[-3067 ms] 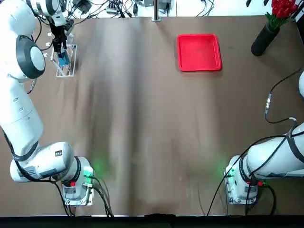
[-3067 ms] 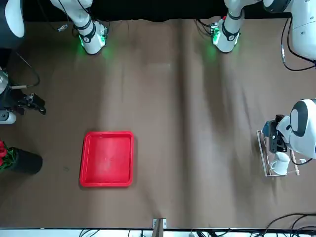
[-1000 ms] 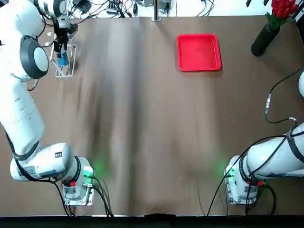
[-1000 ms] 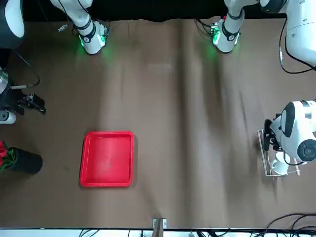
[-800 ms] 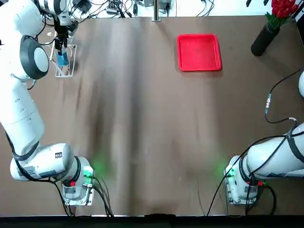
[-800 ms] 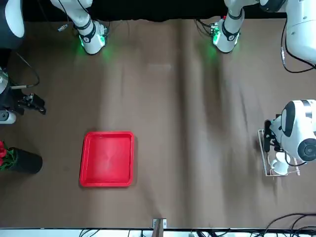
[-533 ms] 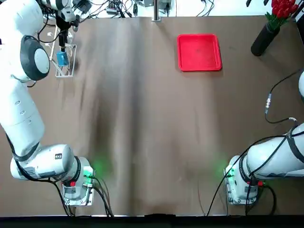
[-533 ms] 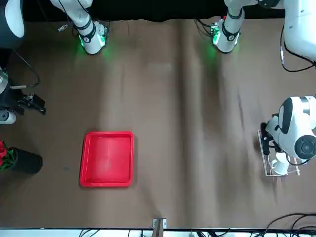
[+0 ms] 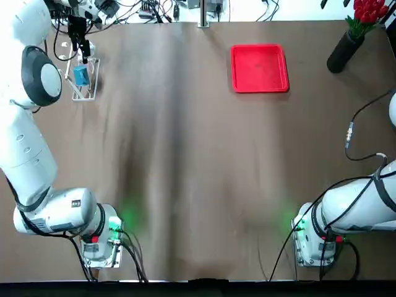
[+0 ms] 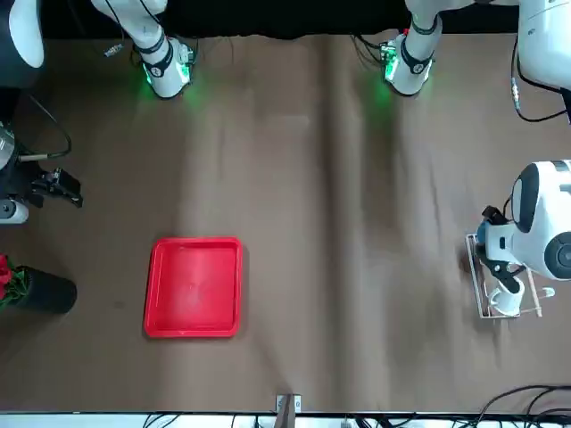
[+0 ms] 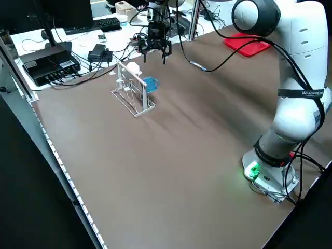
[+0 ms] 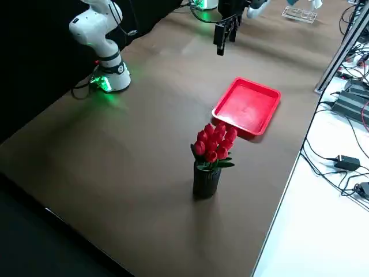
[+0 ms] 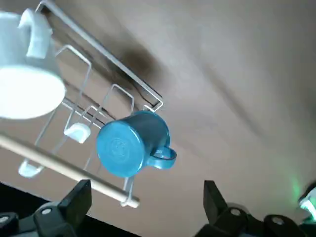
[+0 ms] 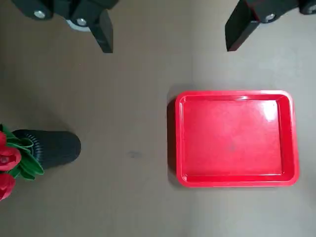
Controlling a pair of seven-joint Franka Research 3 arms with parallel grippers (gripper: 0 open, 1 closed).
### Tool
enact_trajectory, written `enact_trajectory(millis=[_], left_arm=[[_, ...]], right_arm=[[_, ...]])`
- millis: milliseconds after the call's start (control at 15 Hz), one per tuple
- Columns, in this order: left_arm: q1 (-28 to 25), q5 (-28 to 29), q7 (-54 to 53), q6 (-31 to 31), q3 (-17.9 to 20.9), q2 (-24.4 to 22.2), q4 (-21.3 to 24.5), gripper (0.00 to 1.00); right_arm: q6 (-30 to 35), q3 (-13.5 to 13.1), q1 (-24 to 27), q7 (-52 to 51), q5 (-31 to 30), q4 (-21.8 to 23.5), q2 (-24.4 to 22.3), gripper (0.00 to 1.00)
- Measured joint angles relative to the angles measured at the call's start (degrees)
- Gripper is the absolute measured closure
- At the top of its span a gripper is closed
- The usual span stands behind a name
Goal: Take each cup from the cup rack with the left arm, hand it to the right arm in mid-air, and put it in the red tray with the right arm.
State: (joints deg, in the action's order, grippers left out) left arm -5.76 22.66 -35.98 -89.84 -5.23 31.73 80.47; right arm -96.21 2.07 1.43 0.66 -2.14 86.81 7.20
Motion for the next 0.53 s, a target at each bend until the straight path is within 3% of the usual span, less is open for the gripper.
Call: enact_trajectory(millis=[533], left_arm=[[-2.1, -1.0, 4.8, -4.5, -0.1, 2.2, 0.7, 0.00]], right_arm=[[-0.1, 0.0, 0.0, 0.0, 0.0, 0.0, 0.0, 0.00]])
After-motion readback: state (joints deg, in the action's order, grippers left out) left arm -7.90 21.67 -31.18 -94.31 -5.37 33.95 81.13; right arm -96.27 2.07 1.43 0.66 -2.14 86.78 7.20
